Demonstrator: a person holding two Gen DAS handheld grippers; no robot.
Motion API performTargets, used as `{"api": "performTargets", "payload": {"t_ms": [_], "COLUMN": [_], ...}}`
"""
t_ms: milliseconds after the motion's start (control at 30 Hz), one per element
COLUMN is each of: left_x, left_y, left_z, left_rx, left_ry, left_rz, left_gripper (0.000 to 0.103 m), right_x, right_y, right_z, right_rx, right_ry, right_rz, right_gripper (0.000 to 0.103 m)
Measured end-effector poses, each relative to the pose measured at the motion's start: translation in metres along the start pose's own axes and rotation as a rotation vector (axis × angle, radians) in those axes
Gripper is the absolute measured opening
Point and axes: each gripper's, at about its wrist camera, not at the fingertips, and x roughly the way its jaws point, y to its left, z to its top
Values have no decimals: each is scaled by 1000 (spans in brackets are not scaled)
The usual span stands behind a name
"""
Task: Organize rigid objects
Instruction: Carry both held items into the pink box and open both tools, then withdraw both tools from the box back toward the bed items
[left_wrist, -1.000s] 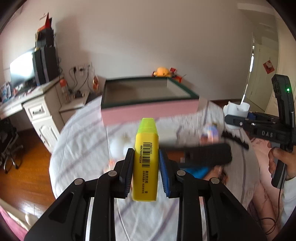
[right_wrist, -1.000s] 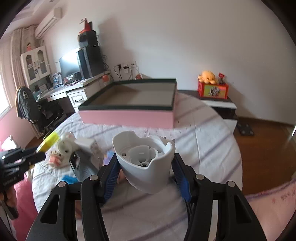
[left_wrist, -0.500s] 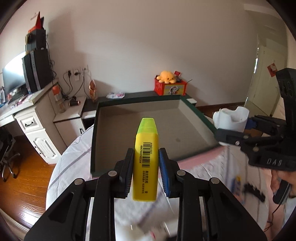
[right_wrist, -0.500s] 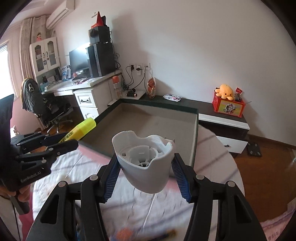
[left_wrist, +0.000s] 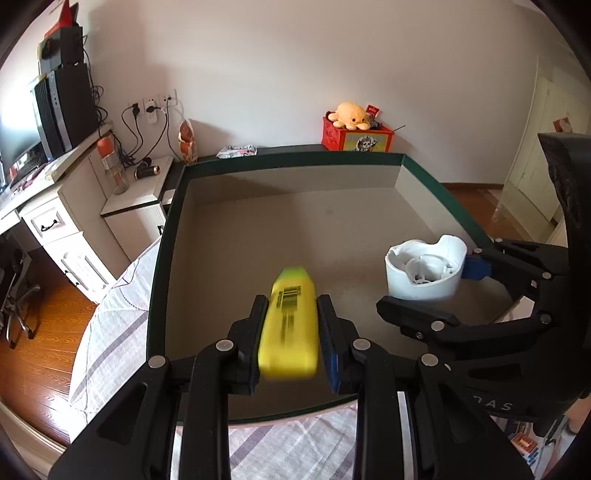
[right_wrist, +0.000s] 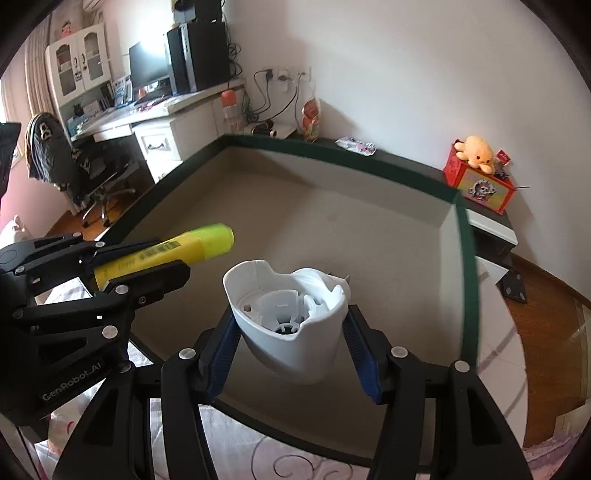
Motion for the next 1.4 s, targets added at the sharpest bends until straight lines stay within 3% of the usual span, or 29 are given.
{"api": "performTargets", "payload": {"t_ms": [267, 367, 467, 500, 533, 733, 867, 1100, 1300, 1400], "left_x": [-4, -18, -37, -47, -56, -115, -157, -216, -251, -268], "left_y": [0, 2, 8, 11, 13, 8, 4, -4, -11, -16], "left_z": [-4, -6, -8, -10, -12, -31, -48, -83, -113, -129], "left_rx": [6, -7, -37, -59, -72, -35, -41, -64, -77, -82], "left_ry": [9, -13, -46, -65, -82, -181, -249, -312, -345, -363], "left_rz": [30, 69, 100, 101, 98, 157, 194, 229, 228, 262], "left_gripper": [30, 44, 69, 83, 90, 97, 102, 103, 103, 103], "right_x": [0, -12, -31, -37, -45, -93, -138, -208, -252, -269], "right_y": [0, 4, 6, 7, 7, 23, 38, 59, 70, 72], "right_z": [-1, 0, -2, -2, -3, -15, -35, -74, -113, -135], "right_rx": [24, 19, 18, 18, 18, -18, -33, -4, 70, 108], "right_ry": [2, -24, -56, -70, -89, -162, -242, -377, -471, -501], "right_rz": [-22, -60, -113, -119, -120, -149, -196, -264, -298, -298], "right_gripper": [59, 67, 81, 82, 82, 88, 103, 103, 103, 103]}}
